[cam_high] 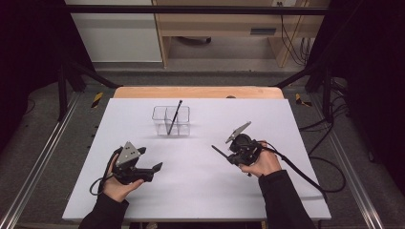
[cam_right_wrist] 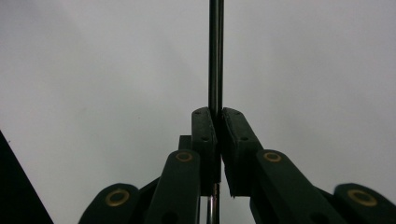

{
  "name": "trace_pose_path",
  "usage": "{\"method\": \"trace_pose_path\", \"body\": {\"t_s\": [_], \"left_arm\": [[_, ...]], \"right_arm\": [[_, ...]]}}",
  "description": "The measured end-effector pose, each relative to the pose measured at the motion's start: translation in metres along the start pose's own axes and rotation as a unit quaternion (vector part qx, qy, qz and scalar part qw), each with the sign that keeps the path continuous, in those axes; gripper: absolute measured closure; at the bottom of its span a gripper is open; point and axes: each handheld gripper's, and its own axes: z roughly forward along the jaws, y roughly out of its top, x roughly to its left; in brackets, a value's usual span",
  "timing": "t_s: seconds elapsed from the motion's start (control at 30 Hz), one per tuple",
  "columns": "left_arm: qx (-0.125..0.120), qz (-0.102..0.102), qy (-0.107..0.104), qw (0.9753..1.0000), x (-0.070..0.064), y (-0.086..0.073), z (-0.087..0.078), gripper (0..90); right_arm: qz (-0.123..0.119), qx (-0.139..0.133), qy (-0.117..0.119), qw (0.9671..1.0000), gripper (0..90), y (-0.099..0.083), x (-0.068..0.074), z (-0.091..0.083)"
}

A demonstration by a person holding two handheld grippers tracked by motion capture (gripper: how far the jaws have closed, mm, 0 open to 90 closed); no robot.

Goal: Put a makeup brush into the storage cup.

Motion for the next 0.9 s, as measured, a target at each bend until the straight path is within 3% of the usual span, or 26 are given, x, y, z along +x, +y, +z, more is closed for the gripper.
{"method": "trace_pose_path", "body": {"t_s": [0.57,0.9], "left_arm": [[0.008,0.055,-0.007,0.9984,-0.009,0.015,0.0,15.5],[0.007,0.095,-0.013,0.9953,-0.017,0.032,0.002,15.1]], "right_arm": [[-0.029,-0.014,0.017,0.9993,84.2,0.018,0.014,-0.009],[-0.04,-0.02,0.03,0.9986,84.2,0.03,0.021,-0.016]]}}
